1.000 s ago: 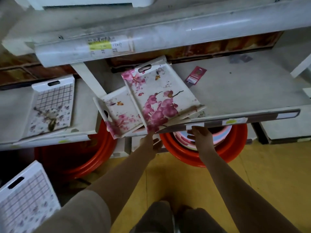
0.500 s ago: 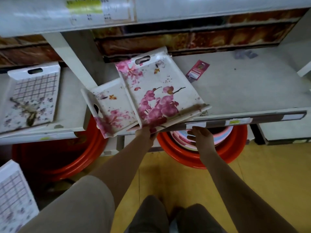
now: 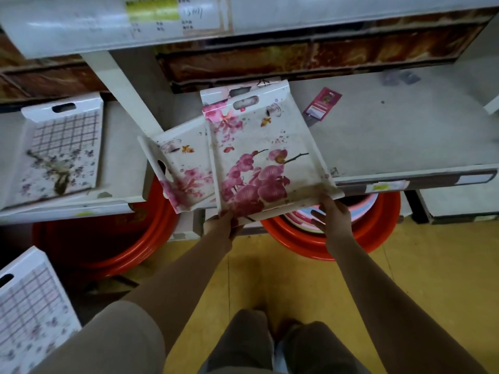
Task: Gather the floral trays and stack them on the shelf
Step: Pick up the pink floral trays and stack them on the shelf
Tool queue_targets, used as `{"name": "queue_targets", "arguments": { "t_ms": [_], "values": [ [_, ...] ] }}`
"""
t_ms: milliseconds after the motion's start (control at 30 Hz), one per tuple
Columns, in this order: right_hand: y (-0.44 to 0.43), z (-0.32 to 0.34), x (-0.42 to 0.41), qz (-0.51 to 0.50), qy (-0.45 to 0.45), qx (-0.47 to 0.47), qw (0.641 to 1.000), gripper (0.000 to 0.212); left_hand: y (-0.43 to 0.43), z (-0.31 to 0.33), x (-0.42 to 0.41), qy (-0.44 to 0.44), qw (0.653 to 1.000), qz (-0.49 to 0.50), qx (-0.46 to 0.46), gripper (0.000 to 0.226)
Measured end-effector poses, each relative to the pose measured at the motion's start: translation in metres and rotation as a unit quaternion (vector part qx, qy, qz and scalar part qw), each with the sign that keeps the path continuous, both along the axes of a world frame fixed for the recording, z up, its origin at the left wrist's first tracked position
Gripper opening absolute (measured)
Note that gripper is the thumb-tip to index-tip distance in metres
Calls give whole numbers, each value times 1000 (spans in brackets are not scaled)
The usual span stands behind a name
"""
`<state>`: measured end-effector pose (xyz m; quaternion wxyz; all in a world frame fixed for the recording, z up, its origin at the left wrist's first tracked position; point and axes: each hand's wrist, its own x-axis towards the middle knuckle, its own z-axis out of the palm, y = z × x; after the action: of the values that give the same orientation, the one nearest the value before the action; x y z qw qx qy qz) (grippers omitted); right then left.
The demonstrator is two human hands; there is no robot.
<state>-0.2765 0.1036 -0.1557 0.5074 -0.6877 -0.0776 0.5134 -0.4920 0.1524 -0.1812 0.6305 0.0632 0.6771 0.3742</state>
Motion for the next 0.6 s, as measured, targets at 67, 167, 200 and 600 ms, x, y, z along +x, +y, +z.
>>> {"name": "queue_targets", "arguments": {
  "t_ms": [67, 167, 200, 600],
  "values": [
    [2, -1, 3, -11, 6, 14, 1000, 50, -2, -1, -5, 17, 1000, -5, 9, 9],
    [7, -2, 5, -33, 21, 29, 999, 50, -3, -1, -13, 34, 999, -18, 15, 9],
    [6, -3, 3, -30, 15, 27, 999, 48, -4, -1, -16, 37, 999, -15, 17, 10],
    [-20, 71, -17, 24, -40, -41, 998, 14, -26, 96, -36, 29, 999, 19, 24, 23]
  ]
}}
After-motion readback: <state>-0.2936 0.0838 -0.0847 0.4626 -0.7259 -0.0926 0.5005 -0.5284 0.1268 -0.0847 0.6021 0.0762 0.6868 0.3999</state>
